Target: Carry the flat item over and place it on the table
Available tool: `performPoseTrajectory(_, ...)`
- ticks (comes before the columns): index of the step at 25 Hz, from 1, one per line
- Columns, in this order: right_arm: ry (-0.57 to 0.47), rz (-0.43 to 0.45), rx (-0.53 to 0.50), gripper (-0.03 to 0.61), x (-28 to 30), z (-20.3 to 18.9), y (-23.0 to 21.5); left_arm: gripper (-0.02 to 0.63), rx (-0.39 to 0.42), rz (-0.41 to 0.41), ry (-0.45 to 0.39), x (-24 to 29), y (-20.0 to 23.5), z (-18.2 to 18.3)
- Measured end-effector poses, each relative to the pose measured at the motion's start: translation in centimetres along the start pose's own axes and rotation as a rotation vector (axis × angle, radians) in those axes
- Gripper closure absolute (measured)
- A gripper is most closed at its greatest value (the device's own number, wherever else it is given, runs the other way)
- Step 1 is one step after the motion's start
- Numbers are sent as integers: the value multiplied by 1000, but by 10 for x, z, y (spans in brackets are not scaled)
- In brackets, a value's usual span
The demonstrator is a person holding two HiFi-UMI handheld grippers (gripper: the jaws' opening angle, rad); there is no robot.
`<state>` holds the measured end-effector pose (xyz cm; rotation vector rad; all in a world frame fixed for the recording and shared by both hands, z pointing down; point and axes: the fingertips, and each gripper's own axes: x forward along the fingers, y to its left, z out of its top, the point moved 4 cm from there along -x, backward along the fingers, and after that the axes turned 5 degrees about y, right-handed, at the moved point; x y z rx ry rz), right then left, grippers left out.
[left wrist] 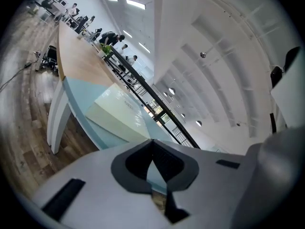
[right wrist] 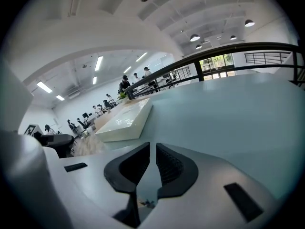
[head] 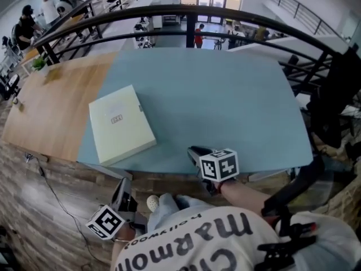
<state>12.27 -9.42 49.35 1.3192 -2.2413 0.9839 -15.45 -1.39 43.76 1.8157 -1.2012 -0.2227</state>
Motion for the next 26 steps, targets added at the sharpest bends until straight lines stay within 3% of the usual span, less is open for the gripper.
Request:
performPoseTrajectory(6,34,12,-6,525,-48,-43,-47,611,-49,24,8,2,-22,-76)
performPoseTrajectory(11,40,10,-17,525,-72,-61,-66,611,-68,39,16,-4,-35,-112)
performPoseTrajectory(26,58,40,-40,525,-94,-78,-79,611,-32,42,35,-6,-61,-140)
